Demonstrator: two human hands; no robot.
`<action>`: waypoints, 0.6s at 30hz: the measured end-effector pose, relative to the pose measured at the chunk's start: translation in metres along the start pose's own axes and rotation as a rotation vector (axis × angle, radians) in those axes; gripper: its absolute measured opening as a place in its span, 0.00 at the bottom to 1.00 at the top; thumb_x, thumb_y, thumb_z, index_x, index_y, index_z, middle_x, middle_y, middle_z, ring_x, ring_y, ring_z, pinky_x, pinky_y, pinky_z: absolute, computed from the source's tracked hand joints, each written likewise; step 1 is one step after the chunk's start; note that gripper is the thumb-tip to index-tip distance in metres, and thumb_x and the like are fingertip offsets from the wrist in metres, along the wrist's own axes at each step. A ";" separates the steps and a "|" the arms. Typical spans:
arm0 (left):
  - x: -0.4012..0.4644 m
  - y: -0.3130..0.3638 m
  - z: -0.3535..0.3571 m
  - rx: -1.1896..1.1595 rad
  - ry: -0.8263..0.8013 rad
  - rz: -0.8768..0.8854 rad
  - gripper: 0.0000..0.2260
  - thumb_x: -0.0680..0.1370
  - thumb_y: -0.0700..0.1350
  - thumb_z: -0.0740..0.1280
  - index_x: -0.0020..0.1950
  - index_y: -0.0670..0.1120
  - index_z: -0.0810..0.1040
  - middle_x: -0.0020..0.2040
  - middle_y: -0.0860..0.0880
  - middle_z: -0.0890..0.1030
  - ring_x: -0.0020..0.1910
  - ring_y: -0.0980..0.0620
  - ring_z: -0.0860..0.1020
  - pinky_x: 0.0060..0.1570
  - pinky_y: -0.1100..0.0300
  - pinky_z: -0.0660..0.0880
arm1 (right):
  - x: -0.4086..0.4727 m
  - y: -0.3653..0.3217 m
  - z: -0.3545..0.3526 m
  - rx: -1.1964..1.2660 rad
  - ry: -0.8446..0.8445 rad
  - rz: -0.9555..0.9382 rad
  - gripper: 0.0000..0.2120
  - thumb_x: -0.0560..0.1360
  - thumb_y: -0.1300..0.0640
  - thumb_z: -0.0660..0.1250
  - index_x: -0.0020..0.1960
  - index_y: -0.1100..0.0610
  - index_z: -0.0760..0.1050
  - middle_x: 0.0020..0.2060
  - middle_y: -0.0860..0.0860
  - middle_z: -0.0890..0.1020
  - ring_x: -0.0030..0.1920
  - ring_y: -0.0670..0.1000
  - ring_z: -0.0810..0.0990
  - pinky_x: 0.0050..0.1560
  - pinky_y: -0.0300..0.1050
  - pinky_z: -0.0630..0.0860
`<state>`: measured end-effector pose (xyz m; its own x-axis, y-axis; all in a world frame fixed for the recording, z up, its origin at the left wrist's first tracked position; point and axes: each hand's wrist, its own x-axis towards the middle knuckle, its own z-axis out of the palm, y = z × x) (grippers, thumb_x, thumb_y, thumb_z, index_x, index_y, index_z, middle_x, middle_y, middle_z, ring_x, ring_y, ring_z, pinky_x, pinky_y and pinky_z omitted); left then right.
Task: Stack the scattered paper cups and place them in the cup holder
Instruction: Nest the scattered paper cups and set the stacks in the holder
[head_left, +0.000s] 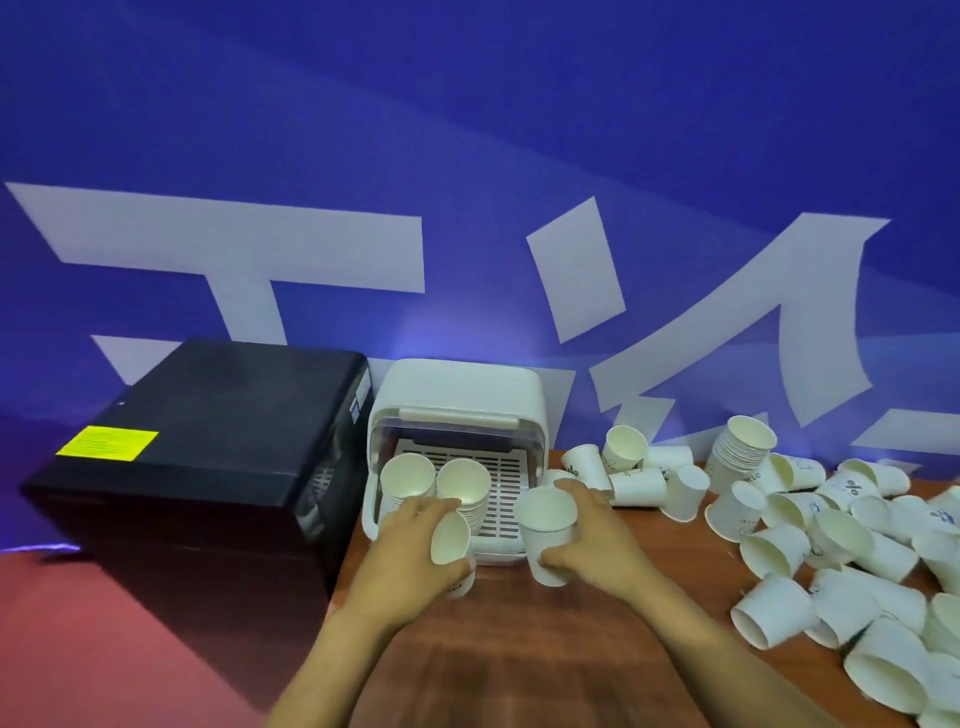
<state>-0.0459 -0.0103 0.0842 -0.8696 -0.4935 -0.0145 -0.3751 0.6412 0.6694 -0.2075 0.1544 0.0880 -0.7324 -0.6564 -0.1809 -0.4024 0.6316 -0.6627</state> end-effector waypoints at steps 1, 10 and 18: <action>-0.001 -0.006 -0.006 -0.005 0.008 0.004 0.29 0.71 0.52 0.71 0.71 0.57 0.67 0.65 0.58 0.67 0.65 0.54 0.65 0.64 0.62 0.64 | 0.001 -0.004 0.007 0.009 -0.008 -0.009 0.38 0.61 0.57 0.74 0.67 0.48 0.63 0.60 0.49 0.71 0.56 0.49 0.73 0.52 0.41 0.71; 0.027 -0.026 -0.059 -0.005 0.190 0.035 0.28 0.71 0.48 0.72 0.69 0.56 0.68 0.67 0.57 0.67 0.65 0.52 0.65 0.60 0.61 0.64 | 0.018 -0.041 0.040 0.137 0.093 -0.036 0.36 0.62 0.59 0.72 0.64 0.46 0.59 0.57 0.48 0.72 0.54 0.49 0.73 0.47 0.41 0.70; 0.066 -0.029 -0.050 -0.029 0.339 0.098 0.28 0.70 0.50 0.73 0.68 0.55 0.68 0.68 0.59 0.67 0.65 0.52 0.66 0.59 0.62 0.66 | 0.046 -0.070 0.048 0.132 0.280 -0.050 0.38 0.66 0.49 0.74 0.67 0.46 0.54 0.62 0.47 0.70 0.57 0.51 0.74 0.46 0.43 0.69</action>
<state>-0.0763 -0.0908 0.1005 -0.7433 -0.6003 0.2952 -0.2814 0.6810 0.6761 -0.1869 0.0607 0.0911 -0.8439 -0.5343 0.0495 -0.3802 0.5303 -0.7578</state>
